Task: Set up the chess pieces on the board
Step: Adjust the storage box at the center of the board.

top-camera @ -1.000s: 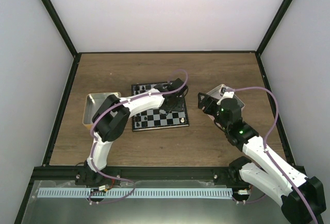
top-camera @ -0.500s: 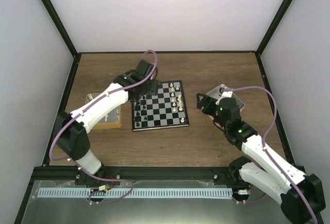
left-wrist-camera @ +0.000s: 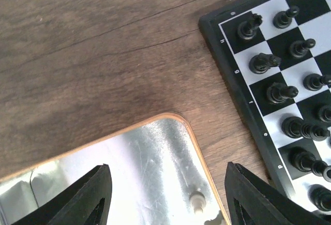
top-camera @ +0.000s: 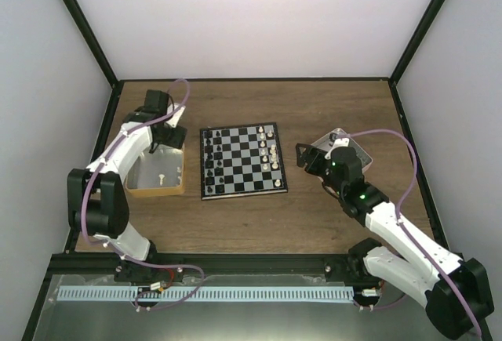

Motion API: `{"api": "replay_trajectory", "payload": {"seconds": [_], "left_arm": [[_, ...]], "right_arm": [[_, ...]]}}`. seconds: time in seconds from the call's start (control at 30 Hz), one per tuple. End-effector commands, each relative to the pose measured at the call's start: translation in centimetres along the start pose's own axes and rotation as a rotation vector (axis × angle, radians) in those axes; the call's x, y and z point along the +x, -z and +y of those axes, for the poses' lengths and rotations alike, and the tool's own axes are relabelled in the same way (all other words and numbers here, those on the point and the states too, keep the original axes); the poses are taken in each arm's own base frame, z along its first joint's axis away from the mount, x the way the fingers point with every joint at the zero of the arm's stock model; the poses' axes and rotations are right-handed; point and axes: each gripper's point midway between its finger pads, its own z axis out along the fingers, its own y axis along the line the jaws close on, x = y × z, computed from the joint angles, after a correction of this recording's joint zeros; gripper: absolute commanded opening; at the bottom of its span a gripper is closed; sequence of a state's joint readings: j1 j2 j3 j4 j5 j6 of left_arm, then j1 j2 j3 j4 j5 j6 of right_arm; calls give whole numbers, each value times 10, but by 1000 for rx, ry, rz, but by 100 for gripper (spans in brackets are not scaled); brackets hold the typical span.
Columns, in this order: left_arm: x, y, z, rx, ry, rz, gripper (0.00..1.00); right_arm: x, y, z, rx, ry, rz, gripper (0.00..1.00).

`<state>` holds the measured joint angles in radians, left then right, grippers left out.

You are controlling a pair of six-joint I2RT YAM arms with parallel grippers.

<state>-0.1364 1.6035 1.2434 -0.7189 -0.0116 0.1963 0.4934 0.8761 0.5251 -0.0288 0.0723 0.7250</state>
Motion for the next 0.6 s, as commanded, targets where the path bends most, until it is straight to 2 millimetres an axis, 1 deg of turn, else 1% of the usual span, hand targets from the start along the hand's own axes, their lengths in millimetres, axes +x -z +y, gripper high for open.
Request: {"api": "replay_trajectory", "payload": {"seconds": [0.0,0.07,0.13,0.2,0.27,0.37,0.43,0.5,0.57], "left_arm": [[-9,-2,4,54,-144,-68,62],[-4,-13,22,21,-131,-27,62],[-6,-21,37,-6,-104,-22,62],[-10,-24,39,24,-107,-41,62],[-11,-24,35,66,-137,-39,62],[-12,-29,37,93,-151,-52,63],[-9,-34,40,104,-147,-32,63],[-3,-42,47,81,-141,2,62],[5,-49,46,85,-158,36,62]], "right_arm": [[-17,1,18,-33,30,-14,83],[-19,2,21,-38,36,-16,83],[-20,3,22,-45,35,-21,83],[-22,4,25,-52,31,-23,83],[-24,4,27,-56,30,-23,83],[-28,4,31,-60,32,-24,83],[-31,4,35,-67,33,-25,83],[-33,3,37,-69,33,-21,83],[-34,4,39,-70,34,-20,83]]}}
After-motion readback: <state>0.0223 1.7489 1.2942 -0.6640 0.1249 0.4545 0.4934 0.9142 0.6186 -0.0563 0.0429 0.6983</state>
